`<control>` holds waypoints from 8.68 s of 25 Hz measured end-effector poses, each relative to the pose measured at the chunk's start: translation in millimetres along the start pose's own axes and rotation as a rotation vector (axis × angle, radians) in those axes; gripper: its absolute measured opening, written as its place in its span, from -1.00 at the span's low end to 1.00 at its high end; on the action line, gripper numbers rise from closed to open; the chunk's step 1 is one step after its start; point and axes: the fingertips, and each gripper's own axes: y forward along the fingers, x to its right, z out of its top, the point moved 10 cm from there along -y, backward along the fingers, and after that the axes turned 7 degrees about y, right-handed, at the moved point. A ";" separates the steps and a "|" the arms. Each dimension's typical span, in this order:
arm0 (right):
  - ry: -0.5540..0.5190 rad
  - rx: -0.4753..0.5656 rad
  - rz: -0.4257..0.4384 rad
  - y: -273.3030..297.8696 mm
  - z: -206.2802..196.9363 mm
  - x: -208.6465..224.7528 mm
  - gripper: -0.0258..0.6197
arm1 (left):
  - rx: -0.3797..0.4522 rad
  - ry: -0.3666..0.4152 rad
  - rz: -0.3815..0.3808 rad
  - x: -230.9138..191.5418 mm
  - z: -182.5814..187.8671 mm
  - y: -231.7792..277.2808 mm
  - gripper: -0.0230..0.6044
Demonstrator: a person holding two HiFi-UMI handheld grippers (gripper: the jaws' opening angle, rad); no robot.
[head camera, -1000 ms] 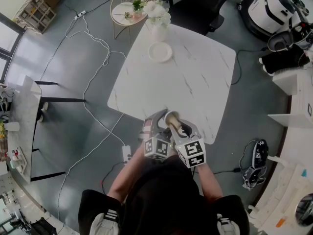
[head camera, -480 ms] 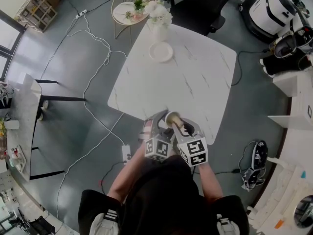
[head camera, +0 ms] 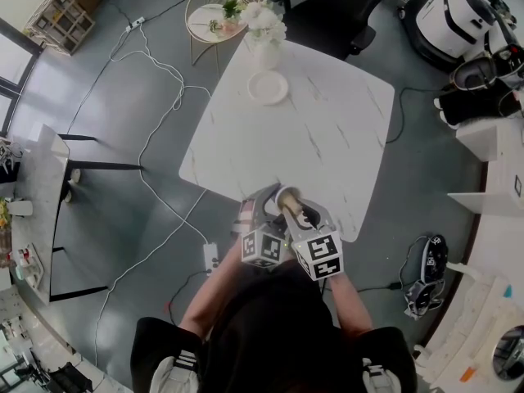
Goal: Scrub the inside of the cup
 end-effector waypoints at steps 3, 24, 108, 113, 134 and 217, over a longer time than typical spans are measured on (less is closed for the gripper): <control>0.006 -0.005 0.006 -0.8 -2.4 0.2 -0.57 | -0.001 0.002 0.005 0.1 -0.2 1.0 0.07; 0.021 -0.020 -0.014 -2.8 -7.9 7.8 -0.57 | 0.000 0.006 -0.013 9.0 -0.5 -2.8 0.07; 0.199 0.257 -0.292 22.8 -25.2 205.3 -0.57 | -0.001 -0.432 -0.009 -58.4 -76.5 218.5 0.08; 0.207 0.242 -0.290 25.7 -28.3 213.2 -0.57 | -0.024 -0.439 -0.010 -54.7 -83.0 228.1 0.08; 0.212 0.231 -0.273 23.4 -34.7 223.8 -0.57 | -0.078 -0.455 0.008 -43.8 -86.1 233.2 0.45; 0.082 0.484 -0.368 -103.2 -34.1 -20.0 -0.57 | 0.271 -0.340 0.032 -55.5 15.2 -93.9 -0.90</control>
